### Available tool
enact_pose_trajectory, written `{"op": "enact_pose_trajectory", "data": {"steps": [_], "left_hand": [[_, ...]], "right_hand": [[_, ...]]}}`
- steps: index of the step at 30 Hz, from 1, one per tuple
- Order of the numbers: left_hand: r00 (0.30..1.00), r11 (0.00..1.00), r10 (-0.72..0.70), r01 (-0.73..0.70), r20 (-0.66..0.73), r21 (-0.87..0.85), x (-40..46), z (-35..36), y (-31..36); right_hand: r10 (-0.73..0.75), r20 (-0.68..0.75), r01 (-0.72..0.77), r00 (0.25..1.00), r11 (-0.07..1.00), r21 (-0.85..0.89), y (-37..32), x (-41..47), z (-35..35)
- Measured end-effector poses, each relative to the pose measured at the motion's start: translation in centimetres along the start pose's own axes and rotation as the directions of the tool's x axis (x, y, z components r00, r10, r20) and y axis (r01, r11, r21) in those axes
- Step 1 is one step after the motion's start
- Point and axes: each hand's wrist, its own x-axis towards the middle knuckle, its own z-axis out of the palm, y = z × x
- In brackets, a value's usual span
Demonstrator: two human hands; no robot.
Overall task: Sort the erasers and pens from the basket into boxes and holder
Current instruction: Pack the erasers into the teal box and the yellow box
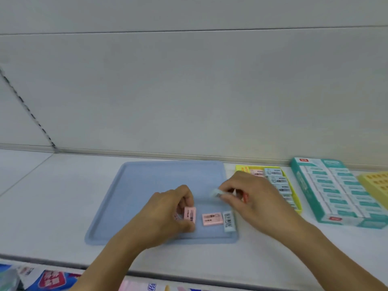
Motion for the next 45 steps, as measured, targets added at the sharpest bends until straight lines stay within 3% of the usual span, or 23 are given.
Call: {"op": "enact_pose_trajectory", "data": {"steps": [4, 6, 8, 12, 17, 25, 32, 34, 37, 39, 41, 45], "left_hand": [[0.977, 0.938, -0.025, -0.049, -0.211, -0.342, 0.9, 0.4, 0.9], [0.975, 0.835, -0.067, -0.060, -0.210, -0.548, 1.4, 0.6, 2.6], [0.988, 0.757, -0.037, -0.068, -0.147, -0.650, 2.0, 1.1, 4.5], [0.996, 0.706, 0.071, -0.084, -0.048, -0.703, 3.2, 2.9, 7.4], [0.994, 0.715, 0.105, -0.089, -0.019, -0.694, 4.6, 5.0, 8.9], [0.998, 0.736, 0.051, -0.051, -0.020, -0.675, 5.7, 6.1, 9.1], [1.000, 0.668, 0.015, -0.001, 0.013, -0.744, 5.9, 6.1, 9.3], [1.000, 0.651, 0.011, -0.005, 0.003, -0.759, 5.8, 6.2, 9.6], [1.000, 0.624, 0.015, -0.030, -0.026, -0.781, 5.7, 6.0, 10.4], [0.998, 0.574, -0.006, -0.052, -0.067, -0.817, 5.7, 5.8, 10.9], [0.993, 0.523, -0.035, -0.080, -0.115, -0.849, 5.7, 5.9, 11.4], [0.950, 0.625, -0.007, -0.240, -0.313, -0.743, 5.5, 6.6, 12.4]], "right_hand": [[0.074, -0.246, -0.108, 0.966, 0.986, -0.126, 4.0, -3.0, -4.5], [0.081, -0.272, -0.157, 0.959, 0.949, -0.274, 5.5, -4.5, -5.8], [0.078, -0.200, -0.153, 0.977, 0.907, -0.392, 6.3, -5.4, -6.1], [0.044, -0.035, -0.054, 0.998, 0.903, -0.426, 7.3, -6.4, -6.2], [0.250, 0.018, -0.235, 0.968, 0.931, -0.281, 7.9, -6.3, -7.0], [0.452, 0.016, -0.419, 0.892, 0.840, -0.344, 6.5, -5.1, -7.1], [0.476, -0.022, -0.435, 0.879, 0.784, -0.443, 5.4, -4.8, -6.9], [0.439, -0.078, -0.438, 0.895, 0.833, -0.339, 5.3, -5.0, -6.9], [0.418, -0.113, -0.396, 0.902, 0.902, 0.173, 4.5, -4.7, -6.8], [0.479, -0.035, -0.411, 0.877, 0.786, 0.462, 4.0, -4.0, -6.7], [0.552, 0.018, -0.442, 0.834, 0.648, 0.621, 3.7, -3.4, -6.3], [0.671, 0.083, -0.415, 0.737, 0.352, 0.839, 3.5, -1.9, -5.6]]}}
